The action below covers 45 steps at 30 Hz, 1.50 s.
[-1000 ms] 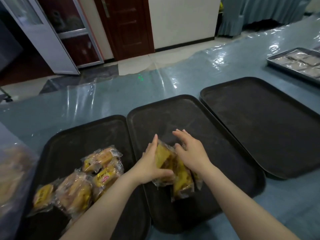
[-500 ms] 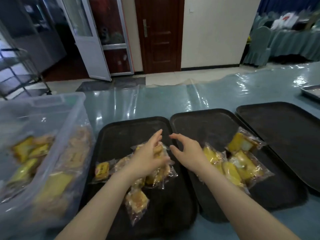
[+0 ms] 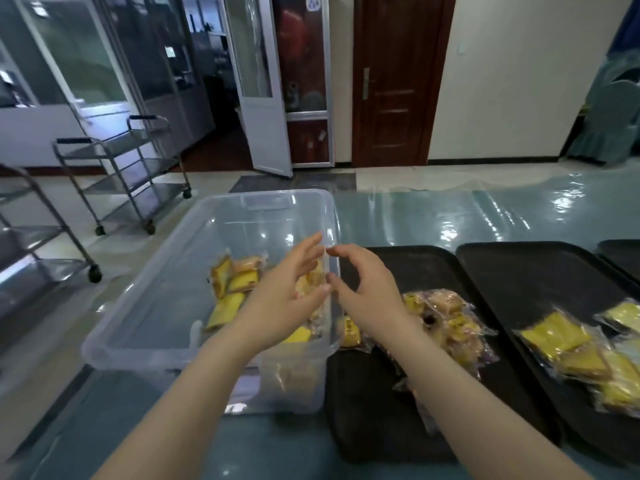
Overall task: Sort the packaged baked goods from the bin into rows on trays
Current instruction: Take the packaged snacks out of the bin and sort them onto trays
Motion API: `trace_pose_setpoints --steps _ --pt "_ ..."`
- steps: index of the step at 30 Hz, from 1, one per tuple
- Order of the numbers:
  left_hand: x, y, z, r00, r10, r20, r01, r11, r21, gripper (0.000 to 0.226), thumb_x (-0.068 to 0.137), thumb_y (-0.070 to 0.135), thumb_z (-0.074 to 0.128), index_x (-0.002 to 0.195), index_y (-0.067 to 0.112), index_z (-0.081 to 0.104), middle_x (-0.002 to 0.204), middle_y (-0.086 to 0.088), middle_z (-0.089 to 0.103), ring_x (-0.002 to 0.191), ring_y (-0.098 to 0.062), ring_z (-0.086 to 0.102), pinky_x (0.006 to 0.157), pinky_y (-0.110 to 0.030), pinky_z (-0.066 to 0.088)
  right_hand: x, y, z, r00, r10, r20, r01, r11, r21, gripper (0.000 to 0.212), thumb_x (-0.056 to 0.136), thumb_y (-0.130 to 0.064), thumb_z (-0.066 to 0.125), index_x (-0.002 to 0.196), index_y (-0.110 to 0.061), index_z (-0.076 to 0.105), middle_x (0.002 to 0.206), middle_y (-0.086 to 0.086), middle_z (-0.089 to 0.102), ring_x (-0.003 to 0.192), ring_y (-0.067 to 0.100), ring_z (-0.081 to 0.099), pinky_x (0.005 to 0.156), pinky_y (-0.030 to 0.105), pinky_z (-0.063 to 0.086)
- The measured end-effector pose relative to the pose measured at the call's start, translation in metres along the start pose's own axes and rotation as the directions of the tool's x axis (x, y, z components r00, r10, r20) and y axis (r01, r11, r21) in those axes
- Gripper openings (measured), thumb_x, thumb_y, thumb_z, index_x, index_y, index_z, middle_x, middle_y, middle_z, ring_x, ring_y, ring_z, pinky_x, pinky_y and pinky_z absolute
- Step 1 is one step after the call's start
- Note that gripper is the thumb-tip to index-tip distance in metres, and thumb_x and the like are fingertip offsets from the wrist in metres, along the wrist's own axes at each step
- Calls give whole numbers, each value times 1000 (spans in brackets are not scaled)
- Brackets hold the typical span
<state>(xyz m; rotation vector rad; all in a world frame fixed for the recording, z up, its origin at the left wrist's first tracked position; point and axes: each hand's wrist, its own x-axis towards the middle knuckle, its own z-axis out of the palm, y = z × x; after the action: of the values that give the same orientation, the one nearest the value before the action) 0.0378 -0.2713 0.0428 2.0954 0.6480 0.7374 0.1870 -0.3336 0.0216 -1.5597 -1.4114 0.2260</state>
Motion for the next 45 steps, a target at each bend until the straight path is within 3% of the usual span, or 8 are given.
trace_pose_setpoints --steps 14,21,26,32,35,38,42,45 --pt "-22 -90 -115 955 -136 -264 205 945 255 39 89 12 60 122 32 52 118 12 61 115 -6 55 99 -30 40 60 -3 63 795 104 597 265 826 -497 54 86 -46 57 135 -28 47 130 2 55 114 24 53 88 41 48" --pt "-6 -117 -181 967 -147 -207 241 789 565 42 91 25 58 132 27 51 132 8 55 119 -15 52 89 -23 35 88 -9 109 652 353 671 230 751 -619 45 85 -42 61 118 -13 60 105 6 66 91 23 63 75 37 55" --pt "1 -147 -197 963 -257 -80 249 737 629 59 90 28 58 143 23 34 150 1 35 138 -19 29 111 -38 27 101 0 159 551 447 705 374 623 -687 23 87 -29 62 100 -10 60 85 2 63 70 18 59 52 29 47" --pt "1 -169 -190 981 -195 -1 135 673 727 68 89 32 56 147 21 23 153 -3 27 145 -21 9 114 -39 13 90 43 184 412 628 661 527 428 -735 74 87 -51 61 144 -12 36 146 9 38 131 34 35 99 46 40" --pt "2 -172 -188 981 -193 -22 149 678 720 67 88 30 55 147 17 24 154 -4 26 145 -21 7 115 -38 11 86 53 180 370 670 643 486 450 -749 101 79 -64 61 154 -18 11 161 4 2 145 35 1 114 56 17" --pt "2 -173 -186 984 -179 -26 141 672 727 65 87 30 54 144 15 27 151 -5 30 145 -22 8 114 -37 11 85 50 182 334 669 664 439 513 -738 112 70 -59 73 153 -19 10 160 3 10 147 31 1 116 53 15" --pt "1 -173 -187 986 -165 -41 141 661 737 65 88 31 52 145 13 26 151 -6 32 145 -22 9 115 -38 11 89 44 179 380 622 685 454 520 -724 53 76 -29 77 121 -26 49 123 4 56 116 28 50 94 42 45" --pt "1 -171 -185 988 -150 -28 119 638 761 66 89 33 50 147 14 23 151 -5 32 145 -23 10 116 -38 8 94 41 176 524 499 690 382 586 -714 21 81 -14 60 72 -24 44 78 -2 53 77 22 52 71 39 49"
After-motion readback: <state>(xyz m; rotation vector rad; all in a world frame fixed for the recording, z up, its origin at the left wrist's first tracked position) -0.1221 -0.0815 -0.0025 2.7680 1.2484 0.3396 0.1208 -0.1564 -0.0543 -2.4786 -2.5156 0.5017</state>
